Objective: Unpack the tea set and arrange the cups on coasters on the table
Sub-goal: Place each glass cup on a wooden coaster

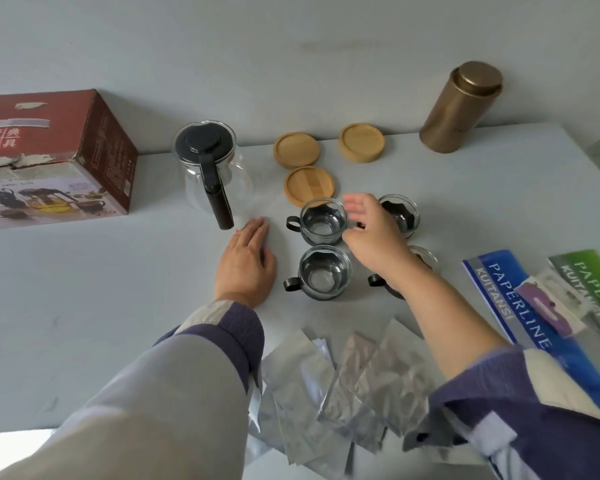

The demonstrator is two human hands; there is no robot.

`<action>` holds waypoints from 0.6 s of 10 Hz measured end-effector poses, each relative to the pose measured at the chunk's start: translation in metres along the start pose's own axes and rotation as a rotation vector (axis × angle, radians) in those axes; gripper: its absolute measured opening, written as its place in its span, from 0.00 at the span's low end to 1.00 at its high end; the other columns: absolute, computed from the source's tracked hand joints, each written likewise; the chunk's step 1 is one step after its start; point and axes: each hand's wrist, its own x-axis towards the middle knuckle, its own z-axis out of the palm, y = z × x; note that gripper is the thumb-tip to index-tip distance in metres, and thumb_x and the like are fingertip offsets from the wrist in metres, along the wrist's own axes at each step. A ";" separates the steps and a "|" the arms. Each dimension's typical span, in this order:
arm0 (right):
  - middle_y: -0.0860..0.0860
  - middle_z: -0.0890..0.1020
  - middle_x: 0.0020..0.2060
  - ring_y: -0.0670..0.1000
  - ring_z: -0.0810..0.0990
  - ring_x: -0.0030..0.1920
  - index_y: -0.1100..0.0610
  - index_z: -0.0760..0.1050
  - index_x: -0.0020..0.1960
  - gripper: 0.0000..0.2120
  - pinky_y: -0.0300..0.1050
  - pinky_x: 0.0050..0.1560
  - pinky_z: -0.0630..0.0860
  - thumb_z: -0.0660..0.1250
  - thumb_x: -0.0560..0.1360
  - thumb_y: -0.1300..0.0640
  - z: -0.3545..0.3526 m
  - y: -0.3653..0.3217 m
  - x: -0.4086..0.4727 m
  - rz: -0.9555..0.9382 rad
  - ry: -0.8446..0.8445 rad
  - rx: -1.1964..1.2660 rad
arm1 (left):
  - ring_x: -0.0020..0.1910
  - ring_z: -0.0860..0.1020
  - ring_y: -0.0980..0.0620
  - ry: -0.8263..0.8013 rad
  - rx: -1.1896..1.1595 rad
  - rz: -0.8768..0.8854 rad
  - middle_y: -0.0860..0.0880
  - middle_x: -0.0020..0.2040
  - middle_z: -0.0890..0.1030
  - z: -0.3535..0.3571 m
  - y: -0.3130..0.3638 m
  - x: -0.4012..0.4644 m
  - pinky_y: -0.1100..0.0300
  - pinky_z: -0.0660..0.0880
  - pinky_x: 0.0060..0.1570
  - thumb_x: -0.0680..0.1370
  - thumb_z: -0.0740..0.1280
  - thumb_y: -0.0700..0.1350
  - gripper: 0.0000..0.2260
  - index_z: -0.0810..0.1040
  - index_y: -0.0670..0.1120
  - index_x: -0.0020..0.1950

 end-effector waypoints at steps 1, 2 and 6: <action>0.47 0.65 0.70 0.45 0.64 0.68 0.51 0.58 0.72 0.34 0.36 0.64 0.62 0.62 0.69 0.68 0.013 0.022 -0.033 0.040 -0.056 0.086 | 0.71 0.65 0.48 0.001 0.002 0.002 0.46 0.71 0.69 0.001 0.000 -0.001 0.58 0.55 0.73 0.77 0.60 0.40 0.21 0.69 0.42 0.70; 0.50 0.59 0.73 0.45 0.58 0.72 0.53 0.49 0.75 0.42 0.36 0.67 0.58 0.69 0.69 0.63 0.030 0.034 -0.058 0.036 -0.059 0.091 | 0.71 0.66 0.48 0.003 0.000 0.006 0.45 0.71 0.69 0.001 0.001 -0.002 0.55 0.57 0.73 0.77 0.59 0.40 0.20 0.69 0.42 0.70; 0.58 0.75 0.58 0.57 0.73 0.61 0.66 0.67 0.64 0.36 0.54 0.63 0.69 0.78 0.61 0.61 0.071 0.036 -0.072 -0.023 0.343 0.069 | 0.71 0.65 0.48 -0.004 -0.004 0.003 0.45 0.71 0.69 0.000 0.001 -0.001 0.53 0.58 0.72 0.77 0.59 0.40 0.20 0.70 0.41 0.70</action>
